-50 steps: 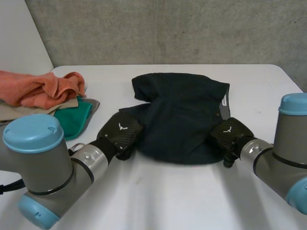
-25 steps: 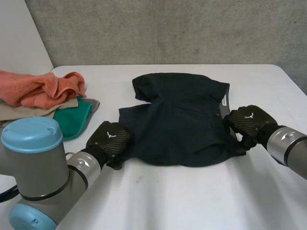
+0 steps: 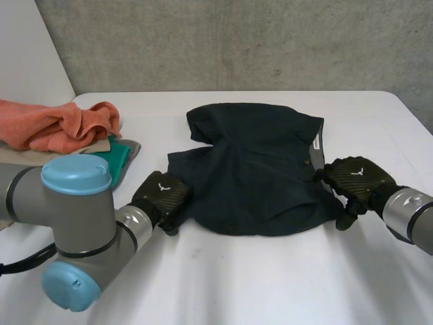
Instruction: Fold the laundry.
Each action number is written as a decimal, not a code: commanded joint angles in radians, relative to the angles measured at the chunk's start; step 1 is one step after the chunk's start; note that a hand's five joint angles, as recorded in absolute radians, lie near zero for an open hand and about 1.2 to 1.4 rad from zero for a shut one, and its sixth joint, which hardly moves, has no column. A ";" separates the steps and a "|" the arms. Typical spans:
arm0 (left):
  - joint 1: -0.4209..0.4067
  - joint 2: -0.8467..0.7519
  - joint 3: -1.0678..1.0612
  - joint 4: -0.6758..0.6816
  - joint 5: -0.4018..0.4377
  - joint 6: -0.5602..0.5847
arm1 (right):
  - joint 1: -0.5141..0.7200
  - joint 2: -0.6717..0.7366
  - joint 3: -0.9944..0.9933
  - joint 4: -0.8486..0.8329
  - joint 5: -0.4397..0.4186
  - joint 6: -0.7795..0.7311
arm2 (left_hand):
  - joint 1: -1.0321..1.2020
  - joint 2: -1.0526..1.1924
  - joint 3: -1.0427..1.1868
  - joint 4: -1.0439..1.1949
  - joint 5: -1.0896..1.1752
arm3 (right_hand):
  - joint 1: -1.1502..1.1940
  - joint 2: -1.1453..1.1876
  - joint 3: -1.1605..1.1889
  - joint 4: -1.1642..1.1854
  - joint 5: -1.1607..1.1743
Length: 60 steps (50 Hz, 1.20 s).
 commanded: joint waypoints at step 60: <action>0.011 -0.027 0.328 -0.366 -0.021 0.042 | 0.020 -0.068 0.010 0.325 0.028 -0.163 | 0.805 0.815 0.807 0.815 0.824 | 0.020 0.016 0.013 0.033 0.058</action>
